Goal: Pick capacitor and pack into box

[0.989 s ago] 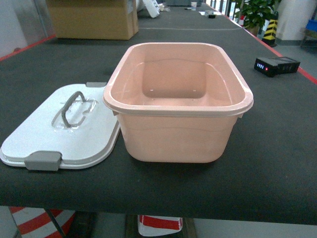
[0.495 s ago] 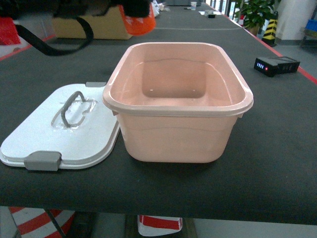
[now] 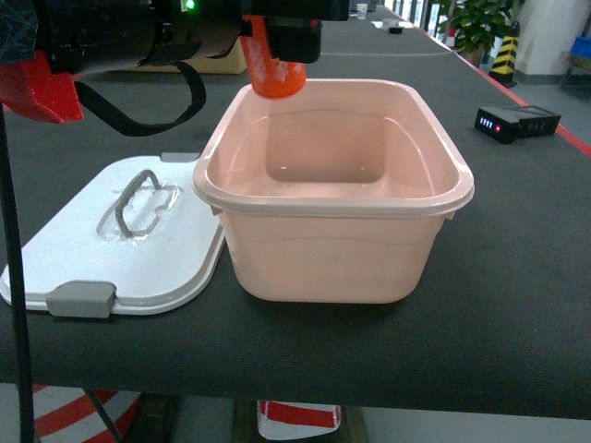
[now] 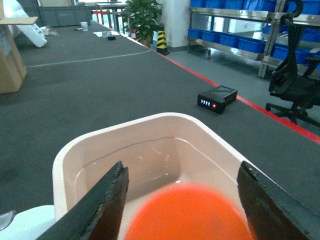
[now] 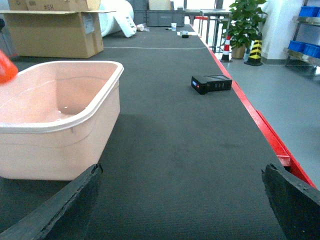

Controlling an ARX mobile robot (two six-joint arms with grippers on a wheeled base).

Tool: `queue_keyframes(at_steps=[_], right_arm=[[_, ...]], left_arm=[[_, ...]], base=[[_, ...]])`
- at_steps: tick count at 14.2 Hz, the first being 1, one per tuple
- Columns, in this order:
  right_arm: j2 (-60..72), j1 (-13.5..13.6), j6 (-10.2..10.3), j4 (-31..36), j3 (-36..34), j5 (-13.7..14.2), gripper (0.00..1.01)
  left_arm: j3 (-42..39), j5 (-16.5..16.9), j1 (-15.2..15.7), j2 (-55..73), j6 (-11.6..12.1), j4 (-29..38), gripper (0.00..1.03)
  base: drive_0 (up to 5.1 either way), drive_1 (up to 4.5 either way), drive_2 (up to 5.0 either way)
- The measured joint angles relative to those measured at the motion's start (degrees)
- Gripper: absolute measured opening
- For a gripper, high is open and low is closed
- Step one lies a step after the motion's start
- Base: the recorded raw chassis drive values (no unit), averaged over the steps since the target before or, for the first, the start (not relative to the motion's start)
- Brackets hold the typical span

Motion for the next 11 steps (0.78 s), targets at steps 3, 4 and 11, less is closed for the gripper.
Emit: queue_keyframes(at_steps=[3, 4, 11], right_arm=[[0.0, 0.0, -0.02, 0.0, 0.0, 0.0, 0.98], [0.0, 0.0, 0.0, 0.02, 0.0, 0.0, 0.98], [0.0, 0.0, 0.0, 0.0, 0.0, 0.0, 0.98]], left_arm=[[0.0, -0.13, -0.2, 0.0, 0.04, -0.15, 1.0], [0.0, -0.17, -0.07, 0.0, 0.0, -0.15, 0.97], [-2.32, -15.26, 5.97, -2.51, -3.19, -0.76, 0.98]], base=[[0.0, 0.0, 0.0], [0.0, 0.0, 0.0], [0.0, 0.0, 0.0]])
